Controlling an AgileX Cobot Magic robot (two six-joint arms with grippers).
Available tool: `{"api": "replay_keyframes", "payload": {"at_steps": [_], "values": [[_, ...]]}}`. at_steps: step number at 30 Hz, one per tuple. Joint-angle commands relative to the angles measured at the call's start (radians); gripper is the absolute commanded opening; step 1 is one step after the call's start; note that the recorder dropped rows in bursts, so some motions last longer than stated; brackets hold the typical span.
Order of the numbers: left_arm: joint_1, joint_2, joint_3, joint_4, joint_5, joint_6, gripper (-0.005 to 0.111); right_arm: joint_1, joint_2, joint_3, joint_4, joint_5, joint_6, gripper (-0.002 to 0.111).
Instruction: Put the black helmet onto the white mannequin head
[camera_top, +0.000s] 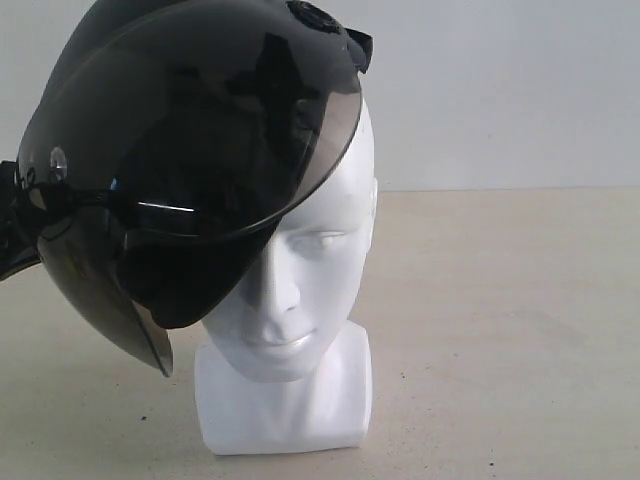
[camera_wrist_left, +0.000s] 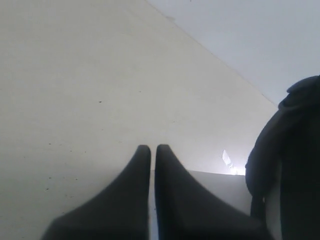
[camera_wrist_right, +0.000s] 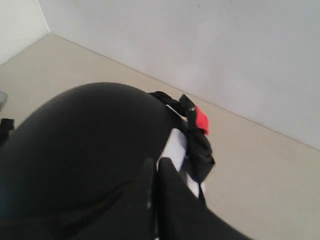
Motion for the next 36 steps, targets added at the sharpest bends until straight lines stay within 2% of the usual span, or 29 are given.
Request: {"api": "replay_keyframes", "payload": {"at_steps": [1, 5, 6, 7, 10, 11, 12, 13, 14, 15, 17, 20, 28, 36], "values": [[0.001, 0.001, 0.002, -0.029, 0.025, 0.019, 0.004, -0.089, 0.02, -0.007, 0.021, 0.018, -0.047, 0.005], [0.001, 0.001, 0.002, -0.043, 0.026, 0.047, 0.004, -0.17, 0.046, -0.007, 0.137, 0.021, -0.089, 0.04], [0.001, 0.001, 0.002, -0.046, 0.026, 0.053, 0.004, -0.197, 0.046, -0.007, 0.179, 0.021, -0.11, 0.044], [0.001, 0.001, 0.002, -0.046, 0.029, 0.052, 0.004, -0.224, 0.048, -0.007, 0.219, 0.021, -0.125, 0.043], [0.003, 0.001, 0.002, -0.046, 0.054, 0.052, 0.004, -0.37, 0.046, -0.007, 0.44, 0.053, -0.218, 0.027], [0.003, 0.001, 0.002, -0.046, 0.071, 0.052, 0.004, -0.483, 0.046, -0.002, 0.665, 0.084, -0.311, 0.021], [0.003, 0.001, 0.002, -0.046, 0.075, 0.052, 0.004, -0.546, 0.046, 0.01, 0.779, 0.086, -0.369, 0.021], [0.003, 0.001, 0.002, -0.046, 0.086, 0.052, 0.004, -0.648, 0.046, 0.034, 0.943, 0.098, -0.491, 0.026], [0.003, 0.001, 0.002, -0.046, 0.093, 0.052, 0.004, -0.703, 0.05, 0.05, 1.019, 0.115, -0.559, 0.031], [0.003, 0.001, 0.002, -0.046, 0.1, 0.052, 0.004, -0.767, 0.063, 0.066, 1.037, 0.165, -0.606, 0.04], [0.003, 0.001, 0.002, -0.046, 0.105, 0.052, 0.004, -0.815, 0.098, 0.099, 1.075, 0.165, -0.669, 0.046], [0.003, 0.001, 0.002, -0.046, 0.126, 0.052, 0.004, -0.826, 0.179, 0.121, 1.256, 0.165, -0.781, 0.046], [0.003, 0.001, 0.002, -0.046, 0.145, 0.052, 0.004, -0.824, 0.255, 0.156, 1.307, 0.165, -0.853, 0.046], [0.003, 0.001, 0.002, -0.036, 0.171, 0.052, 0.004, -0.819, 0.245, 0.38, 1.553, 0.165, -1.019, 0.046]]}}
